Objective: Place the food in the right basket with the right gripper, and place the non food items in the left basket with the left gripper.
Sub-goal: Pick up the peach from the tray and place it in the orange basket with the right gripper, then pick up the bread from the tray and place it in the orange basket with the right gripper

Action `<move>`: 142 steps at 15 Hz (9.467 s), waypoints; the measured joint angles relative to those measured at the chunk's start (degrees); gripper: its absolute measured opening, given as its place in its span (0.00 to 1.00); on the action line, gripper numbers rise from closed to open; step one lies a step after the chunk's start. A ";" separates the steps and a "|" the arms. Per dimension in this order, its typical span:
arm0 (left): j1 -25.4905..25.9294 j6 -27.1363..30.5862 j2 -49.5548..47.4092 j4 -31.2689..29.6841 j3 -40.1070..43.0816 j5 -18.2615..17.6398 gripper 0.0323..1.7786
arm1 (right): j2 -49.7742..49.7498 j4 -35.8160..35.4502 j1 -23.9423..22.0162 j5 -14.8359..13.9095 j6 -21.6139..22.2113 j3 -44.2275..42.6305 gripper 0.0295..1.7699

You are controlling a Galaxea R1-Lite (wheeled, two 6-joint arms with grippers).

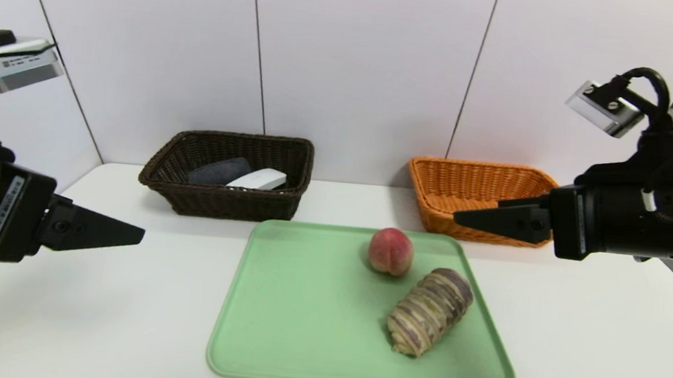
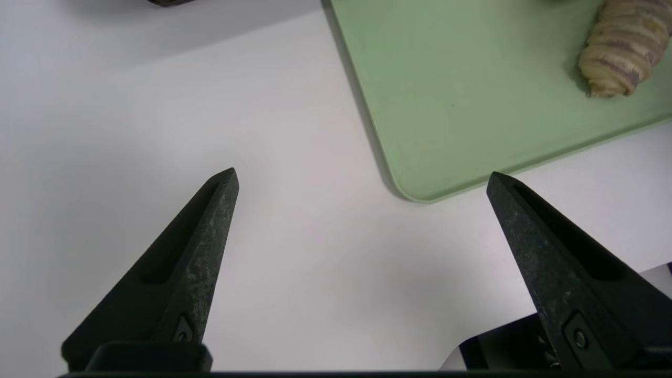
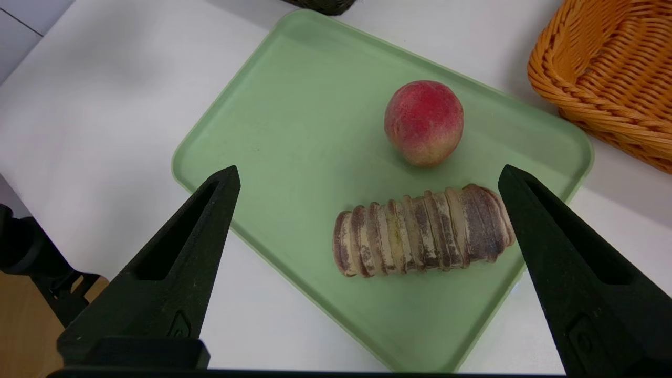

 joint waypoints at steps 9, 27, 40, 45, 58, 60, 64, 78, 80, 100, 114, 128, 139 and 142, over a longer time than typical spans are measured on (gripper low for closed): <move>-0.04 8.24 -6.47 -6.42 0.61 -3.57 0.95 | 13.53 10.42 5.73 -10.07 0.17 -12.79 0.96; -0.04 12.90 -3.89 -6.78 -4.46 -7.95 0.95 | 32.57 12.37 9.09 -20.41 1.24 -22.60 0.96; -0.04 12.90 -4.52 -6.19 -4.28 -8.03 0.95 | 39.61 12.59 8.33 -22.32 0.96 -27.43 0.96; -0.04 12.90 -4.49 -6.22 -4.16 -8.03 0.95 | 40.19 12.62 8.41 -22.17 0.96 -27.39 0.63; -0.02 12.95 -4.80 -6.28 -4.22 -7.92 0.95 | 25.82 12.43 9.92 -21.41 0.80 -27.70 0.61; -0.06 12.95 -4.83 -6.28 -4.30 -7.95 0.95 | 22.97 12.37 10.06 -21.80 0.88 -28.89 0.61; -0.06 12.97 -4.88 -6.30 -4.55 -7.95 0.95 | 18.96 12.04 8.24 -22.52 0.80 -30.38 0.61; -0.04 13.62 -4.79 -6.64 -4.50 -8.06 0.95 | 29.00 1.90 -12.40 -24.14 0.85 -30.32 0.61; -0.04 13.56 -4.80 -6.58 -4.38 -8.06 0.95 | 32.94 1.43 -14.08 -24.16 0.83 -31.18 0.61; 0.05 13.47 -4.72 -6.53 -4.17 -8.03 0.95 | 41.76 6.56 -17.40 -22.04 0.05 -37.38 0.87; 0.02 13.42 -5.53 -6.30 -4.05 -8.20 0.95 | 11.00 30.46 -4.06 -17.24 -0.41 -33.18 0.95; 0.02 13.45 -6.14 -6.39 -2.51 -8.64 0.95 | 7.50 29.90 4.28 -17.36 0.85 -15.63 0.96; 0.02 13.34 -6.81 -6.50 -1.27 -8.64 0.95 | 16.75 29.77 4.35 -17.36 -1.96 -16.46 0.96; 0.02 13.23 -6.84 -6.39 -1.27 -8.56 0.95 | 17.86 30.27 4.22 -16.07 -12.97 -16.24 0.96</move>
